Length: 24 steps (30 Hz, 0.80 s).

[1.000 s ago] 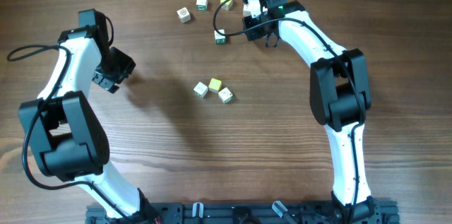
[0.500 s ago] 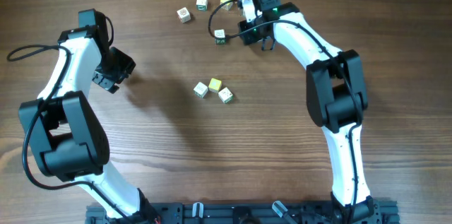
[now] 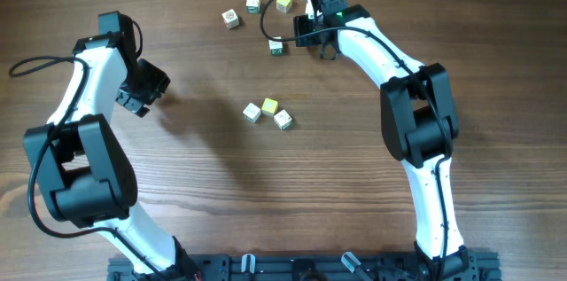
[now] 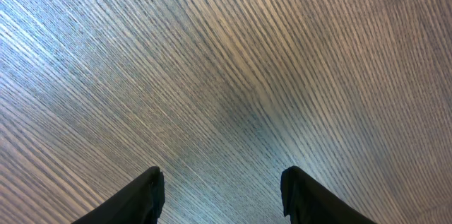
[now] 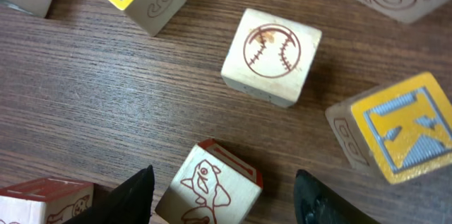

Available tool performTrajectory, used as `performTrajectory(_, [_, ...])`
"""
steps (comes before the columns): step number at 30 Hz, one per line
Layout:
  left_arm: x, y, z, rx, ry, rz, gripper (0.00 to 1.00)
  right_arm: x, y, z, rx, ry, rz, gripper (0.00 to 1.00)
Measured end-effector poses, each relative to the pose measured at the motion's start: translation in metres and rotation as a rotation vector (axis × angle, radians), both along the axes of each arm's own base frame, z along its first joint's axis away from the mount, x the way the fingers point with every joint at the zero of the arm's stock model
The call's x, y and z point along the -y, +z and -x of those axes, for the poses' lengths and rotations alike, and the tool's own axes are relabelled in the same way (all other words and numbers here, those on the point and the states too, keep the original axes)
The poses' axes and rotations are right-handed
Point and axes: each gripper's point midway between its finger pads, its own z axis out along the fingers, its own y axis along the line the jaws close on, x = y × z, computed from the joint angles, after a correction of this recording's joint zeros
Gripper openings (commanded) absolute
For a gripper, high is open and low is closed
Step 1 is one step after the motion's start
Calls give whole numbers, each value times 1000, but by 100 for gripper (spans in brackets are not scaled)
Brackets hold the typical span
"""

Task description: Form a circle

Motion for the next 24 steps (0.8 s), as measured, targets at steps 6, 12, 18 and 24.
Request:
performTrajectory(6, [0, 0, 0, 0, 0, 0, 56, 5, -3, 3, -36, -106, -34, 51])
performTrajectory(12, [0, 0, 0, 0, 0, 0, 57, 19, -6, 5, -35, -131, 46, 57])
performTrajectory(18, [0, 0, 0, 0, 0, 0, 57, 15, 3, -10, 50, -48, 78, 49])
performTrajectory(24, [0, 0, 0, 0, 0, 0, 57, 11, 3, -10, 55, -16, 74, 29])
